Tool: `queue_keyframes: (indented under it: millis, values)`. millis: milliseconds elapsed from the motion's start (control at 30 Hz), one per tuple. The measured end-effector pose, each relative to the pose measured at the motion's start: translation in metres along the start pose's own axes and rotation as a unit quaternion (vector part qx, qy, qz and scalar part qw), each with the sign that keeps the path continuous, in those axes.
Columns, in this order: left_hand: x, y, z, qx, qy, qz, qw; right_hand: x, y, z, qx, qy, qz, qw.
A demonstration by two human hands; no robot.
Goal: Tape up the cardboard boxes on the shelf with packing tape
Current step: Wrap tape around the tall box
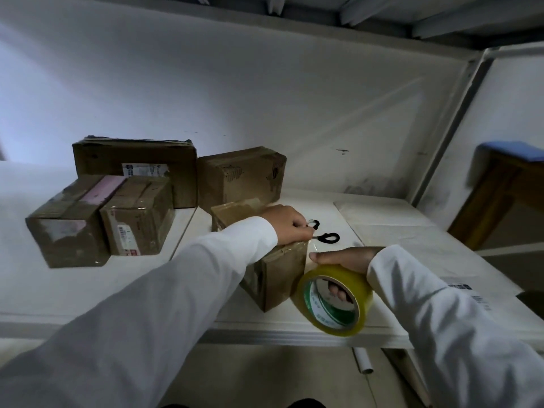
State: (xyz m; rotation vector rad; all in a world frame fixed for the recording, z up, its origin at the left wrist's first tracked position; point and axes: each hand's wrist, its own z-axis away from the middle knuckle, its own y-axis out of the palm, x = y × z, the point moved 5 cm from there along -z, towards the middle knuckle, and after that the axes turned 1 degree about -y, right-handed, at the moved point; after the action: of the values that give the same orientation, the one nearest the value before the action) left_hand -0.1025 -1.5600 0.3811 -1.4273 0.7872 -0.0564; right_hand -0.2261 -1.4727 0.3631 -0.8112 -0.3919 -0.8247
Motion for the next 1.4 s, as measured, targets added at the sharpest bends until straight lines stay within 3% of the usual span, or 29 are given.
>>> queue_keyframes:
  millis: [67,167,267,333,400,533,633,767,900,1000,1200,1400]
  values:
    - [0.001,-0.002,0.002,-0.001,-0.012,0.021,1.0,-0.01,0.005,-0.004,0.068,-0.012,-0.063,0.996]
    - [0.01,-0.009,0.003,-0.006,-0.06,-0.027,0.998,-0.014,0.014,-0.007,0.105,-0.028,-0.088,0.99]
    - [0.041,-0.026,0.012,-0.051,-0.2,-0.076,0.976,-0.011,0.016,-0.004,0.097,-0.035,-0.08,0.992]
    - [0.07,-0.033,0.023,-0.09,-0.298,-0.008,0.95,-0.011,0.012,-0.005,0.06,-0.032,-0.085,0.994]
    - [0.086,-0.037,0.03,-0.086,-0.316,0.064,0.943,-0.007,0.012,-0.004,0.036,-0.043,-0.108,0.993]
    - [0.11,-0.053,0.037,-0.03,-0.35,0.113,0.929,0.015,0.015,0.006,0.076,-0.14,-0.166,0.973]
    - [0.135,-0.061,0.037,-0.024,-0.373,0.115,0.92,0.049,-0.002,0.02,0.128,-0.249,-0.251,0.927]
    - [0.143,-0.051,0.037,-0.055,-0.377,0.183,0.906,0.103,-0.005,0.038,0.217,-0.354,-0.29,0.862]
    - [0.131,-0.081,0.026,-0.127,-0.308,0.254,0.908,0.128,-0.006,0.031,0.133,-0.33,-0.336,0.872]
    - [0.101,-0.104,0.024,-0.137,-0.257,0.355,0.889,0.141,-0.019,0.022,0.047,-0.307,-0.335,0.889]
    - [0.066,-0.103,0.002,-0.056,-0.143,0.242,0.958,0.154,-0.019,0.011,0.068,-0.298,-0.353,0.884]
    - [0.052,-0.083,-0.017,0.001,-0.111,0.198,0.974,0.136,-0.032,0.005,0.099,-0.273,-0.352,0.89]
